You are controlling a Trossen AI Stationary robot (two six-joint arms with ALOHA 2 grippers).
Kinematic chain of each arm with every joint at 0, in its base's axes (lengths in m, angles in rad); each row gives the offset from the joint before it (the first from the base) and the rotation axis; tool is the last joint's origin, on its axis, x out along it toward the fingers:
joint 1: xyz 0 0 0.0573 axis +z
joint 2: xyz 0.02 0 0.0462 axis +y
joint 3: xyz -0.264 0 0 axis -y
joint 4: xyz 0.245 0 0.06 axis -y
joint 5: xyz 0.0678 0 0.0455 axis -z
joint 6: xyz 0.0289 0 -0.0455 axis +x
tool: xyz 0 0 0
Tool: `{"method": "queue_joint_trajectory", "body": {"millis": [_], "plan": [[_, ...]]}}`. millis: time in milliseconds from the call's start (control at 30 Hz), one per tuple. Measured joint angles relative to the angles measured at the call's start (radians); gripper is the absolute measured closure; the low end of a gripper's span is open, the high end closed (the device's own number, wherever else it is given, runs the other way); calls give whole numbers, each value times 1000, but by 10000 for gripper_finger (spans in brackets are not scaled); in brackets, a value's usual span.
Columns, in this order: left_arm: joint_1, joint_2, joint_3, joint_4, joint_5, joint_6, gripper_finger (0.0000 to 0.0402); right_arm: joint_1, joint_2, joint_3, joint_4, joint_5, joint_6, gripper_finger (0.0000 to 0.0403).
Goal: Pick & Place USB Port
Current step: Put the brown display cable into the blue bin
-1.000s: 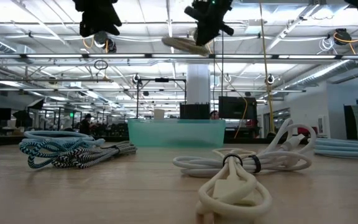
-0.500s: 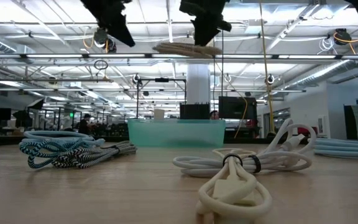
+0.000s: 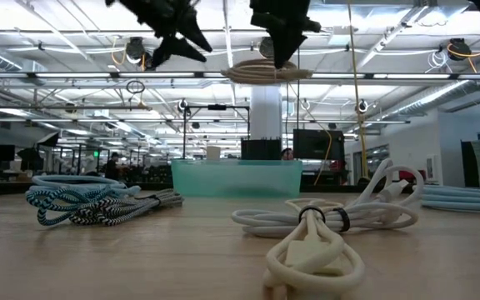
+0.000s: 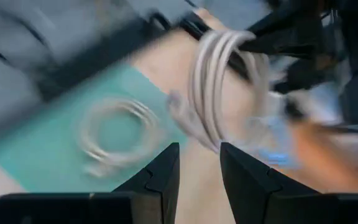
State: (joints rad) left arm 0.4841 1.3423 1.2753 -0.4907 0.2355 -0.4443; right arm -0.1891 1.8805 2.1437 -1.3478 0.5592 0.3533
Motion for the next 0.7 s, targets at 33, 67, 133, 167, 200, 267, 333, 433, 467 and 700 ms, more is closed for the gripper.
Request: {"method": "queue_joint_trajectory", "body": {"millis": [33,67,133,167,200,267,333,433,467,700], "plan": [[29,-1,-28,53,89,-64,284,5,0,0,1,14,-1,397],[55,-2,-61,120,167,-115,284,9,0,0,1,21,-1,397],[103,-2,-142,251,296,-212,284,16,0,0,4,22,-1,397],[124,0,-188,345,349,-262,284,18,0,0,4,22,0,397],[144,2,-235,472,413,-311,284,21,0,0,5,21,2,397],[182,1,-327,718,513,-441,284,27,0,0,8,24,5,397],[197,13,-411,901,529,-542,284,31,0,0,16,25,5,397],[230,21,-541,1005,525,-626,284,35,0,0,19,23,8,397],[240,21,-571,1041,527,-642,284,36,-1,0,20,23,13,397],[233,18,-699,1194,489,-703,284,36,-6,0,38,21,16,397]]}}
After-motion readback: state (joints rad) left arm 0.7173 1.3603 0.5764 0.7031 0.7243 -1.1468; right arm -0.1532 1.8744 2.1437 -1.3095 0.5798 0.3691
